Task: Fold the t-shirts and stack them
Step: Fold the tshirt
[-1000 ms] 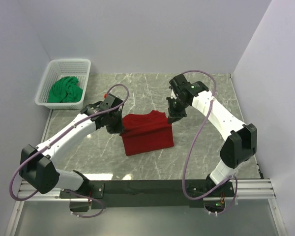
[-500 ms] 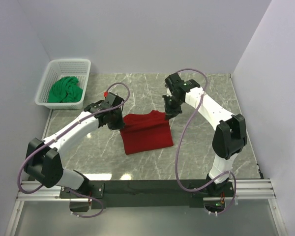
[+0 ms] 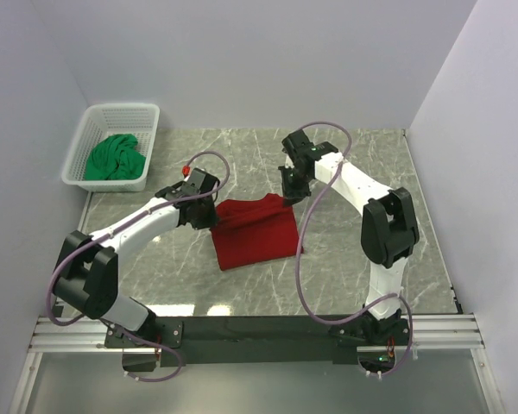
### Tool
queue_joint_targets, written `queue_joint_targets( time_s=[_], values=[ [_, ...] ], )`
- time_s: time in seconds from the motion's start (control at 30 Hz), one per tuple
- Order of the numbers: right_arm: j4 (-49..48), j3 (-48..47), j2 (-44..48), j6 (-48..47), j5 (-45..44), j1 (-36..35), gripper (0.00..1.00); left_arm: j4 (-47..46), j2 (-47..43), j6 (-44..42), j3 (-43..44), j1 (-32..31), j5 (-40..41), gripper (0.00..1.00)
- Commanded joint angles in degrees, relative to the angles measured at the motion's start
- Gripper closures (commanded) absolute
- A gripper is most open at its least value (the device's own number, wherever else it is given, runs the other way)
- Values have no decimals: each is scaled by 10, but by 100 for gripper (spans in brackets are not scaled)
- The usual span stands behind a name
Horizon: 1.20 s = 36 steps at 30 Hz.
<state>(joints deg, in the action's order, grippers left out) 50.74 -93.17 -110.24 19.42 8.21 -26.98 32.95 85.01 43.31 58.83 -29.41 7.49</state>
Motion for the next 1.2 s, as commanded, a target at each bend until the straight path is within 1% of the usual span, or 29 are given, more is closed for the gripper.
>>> queue_joint_targets(
  time_s=[0.0,0.1,0.37,0.4,0.43,0.47,0.53,0.67,0.87,1.17],
  values=[
    [-53,10,-9,-1,-21,14,100,-39,6,-6,-5,8,33,99],
    [-63,18,-22,1,-23,14,100,-42,29,-9,-3,8,39,99],
    [-100,29,-24,9,-17,15,100,-55,51,-6,-4,9,52,99],
    [-101,27,-24,9,-18,15,97,-57,51,-5,-4,8,53,99],
    [-100,26,-24,12,-25,15,97,-59,49,-6,-7,8,57,99],
    [-100,25,-23,11,-26,15,100,-67,49,-6,-9,8,56,99],
    [-96,24,-21,18,-35,16,100,-70,51,-7,-8,8,55,99],
    [-98,44,11,29,-69,17,100,-69,46,-14,3,9,59,99],
    [-101,73,40,47,-79,32,100,-83,36,-31,13,9,53,99],
    [-106,76,8,57,-71,37,100,-106,72,-32,10,9,67,99]
  ],
)
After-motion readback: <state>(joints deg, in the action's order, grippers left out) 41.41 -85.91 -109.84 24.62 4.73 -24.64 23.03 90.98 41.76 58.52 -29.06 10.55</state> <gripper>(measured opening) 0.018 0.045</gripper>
